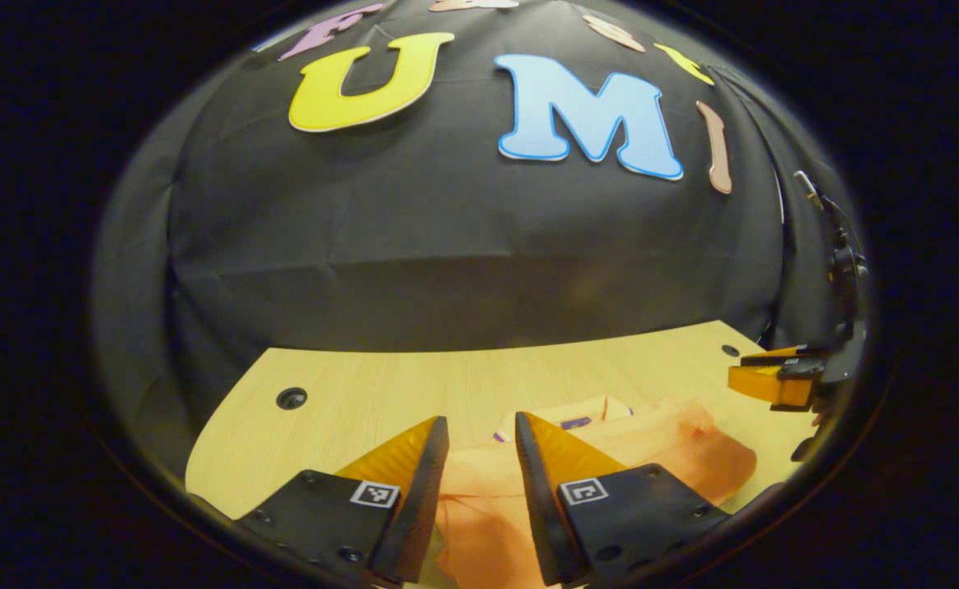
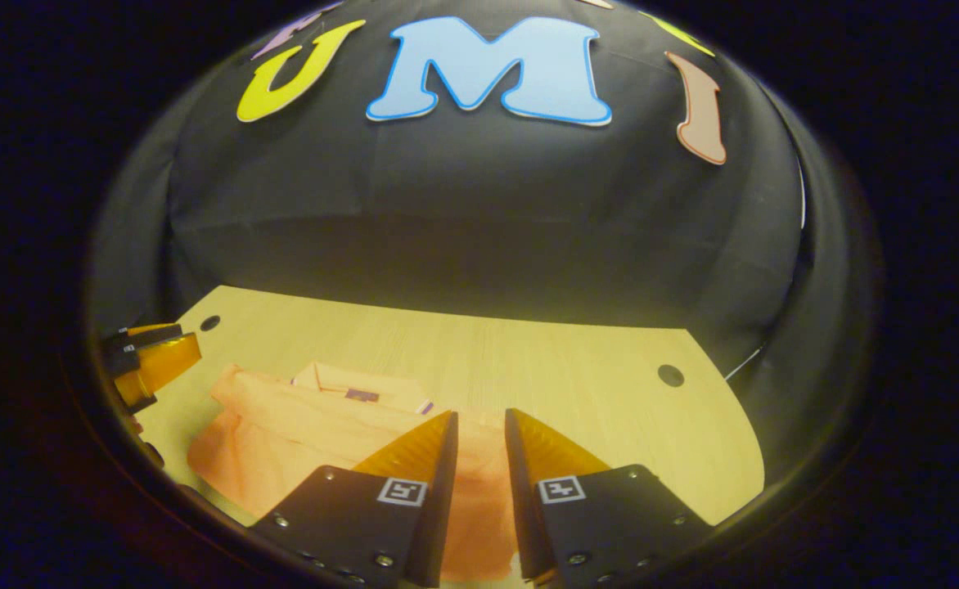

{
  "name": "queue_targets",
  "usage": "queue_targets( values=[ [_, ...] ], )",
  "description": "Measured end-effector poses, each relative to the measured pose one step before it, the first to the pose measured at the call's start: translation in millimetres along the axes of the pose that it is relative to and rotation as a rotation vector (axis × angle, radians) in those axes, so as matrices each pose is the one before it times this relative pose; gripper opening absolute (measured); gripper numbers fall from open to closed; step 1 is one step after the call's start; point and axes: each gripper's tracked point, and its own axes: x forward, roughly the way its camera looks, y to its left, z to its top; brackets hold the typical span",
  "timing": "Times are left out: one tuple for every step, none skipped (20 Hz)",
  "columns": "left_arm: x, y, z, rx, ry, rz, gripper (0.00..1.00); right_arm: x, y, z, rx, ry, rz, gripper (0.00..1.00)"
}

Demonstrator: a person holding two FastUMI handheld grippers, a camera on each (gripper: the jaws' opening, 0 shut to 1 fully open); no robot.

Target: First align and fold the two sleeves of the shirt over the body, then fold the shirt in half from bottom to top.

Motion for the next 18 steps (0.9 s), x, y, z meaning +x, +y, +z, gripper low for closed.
queue_targets(
  values=[
    [-10.28, -5.81, 8.34, -0.00604, -0.02733, -0.00576, 0.62, -11.6, 1.38, 7.71, 0.00151, -0.02435, 0.01074, 0.42],
    [-11.68, -4.92, 9.31, -0.00227, -0.02781, -0.00225, 0.67, -11.74, -1.03, 5.18, -0.00238, -0.02337, 0.003, 0.55],
    [-11.19, -6.76, 9.43, -0.00023, -0.02414, -0.00655, 0.7, -13.45, -0.9, 7.62, -0.00424, -0.02433, 0.0033, 0.59],
    [-10.04, -4.6, 10.31, 0.00194, -0.02772, 0.00116, 0.77, -12.01, -0.11, 6.39, -0.00573, -0.02566, 0.00287, 0.67],
    [-10.68, -6.55, 9.98, 0.00041, -0.02374, -0.00711, 0.79, -12.66, -0.29, 6.98, -0.00687, -0.02609, 0.00233, 0.71],
    [-10.02, -5.21, 9.15, 0.00061, -0.0244, -0.00021, 0.84, -13.85, 0.0, 7.7, -0.00748, -0.02951, 0.0014, 0.78],
    [-9.4, -4.11, 7.77, 0.00295, -0.02174, 0.00252, 0.87, -12.93, 0.14, 6.79, -0.00634, -0.02656, -0.00135, 0.83],
    [-9.03, -3.13, 7.75, 0.00497, -0.01886, 0.0049, 0.91, -13.63, -1.49, 7.29, -0.00324, -0.02748, 0.00162, 0.87],
    [-9.56, -3.17, 7.45, 0.00295, -0.01892, 0.00602, 0.92, -11.77, -1.38, 8.33, -0.00447, -0.02702, 0.00092, 0.87],
    [-8.39, -2.19, 6.99, -0.00105, -0.01725, 0.00561, 0.94, -12.14, -1.45, 7.52, -0.00535, -0.0248, 0.00008, 0.87],
    [-7.85, -2.64, 6.45, -0.00314, -0.01629, 0.00185, 0.94, -10.32, 0.47, 7.62, -0.00234, -0.02332, 0.00971, 0.87],
    [-8.37, -1.13, 5.9, 0.00168, -0.01393, 0.00767, 0.94, -10.41, 0.06, 4.54, 0.00356, -0.01421, 0.0089, 0.92],
    [-8.03, -0.65, 4.01, 0.00497, -0.01413, 0.00788, 0.94, -10.54, -0.46, 5.97, 0.00417, -0.01537, 0.00839, 0.92],
    [-10.1, -0.45, 5.31, 0.00311, -0.01368, 0.01129, 0.94, -10.1, -0.82, 5.04, 0.00141, -0.01629, 0.00586, 0.92],
    [-10.75, -0.51, 6.77, -0.00109, -0.01382, 0.00554, 0.95, -11.13, -0.76, 5.66, -0.0006, -0.01775, 0.004, 0.92],
    [-11.95, -1.94, 7.2, -0.00318, -0.01269, 0.00527, 0.94, -10.05, -0.67, 4.72, -0.00135, -0.01452, 0.00459, 0.92],
    [-13.38, -0.98, 8.01, 0.00133, -0.01495, 0.00785, 0.94, -11.9, -0.32, 2.54, -0.00406, -0.01036, 0.00767, 0.92],
    [-10.92, -0.33, 4.68, 0.00882, -0.01011, 0.01264, 0.94, -9.69, 0.66, 1.84, -0.00375, -0.00991, 0.00794, 0.95]
  ],
)
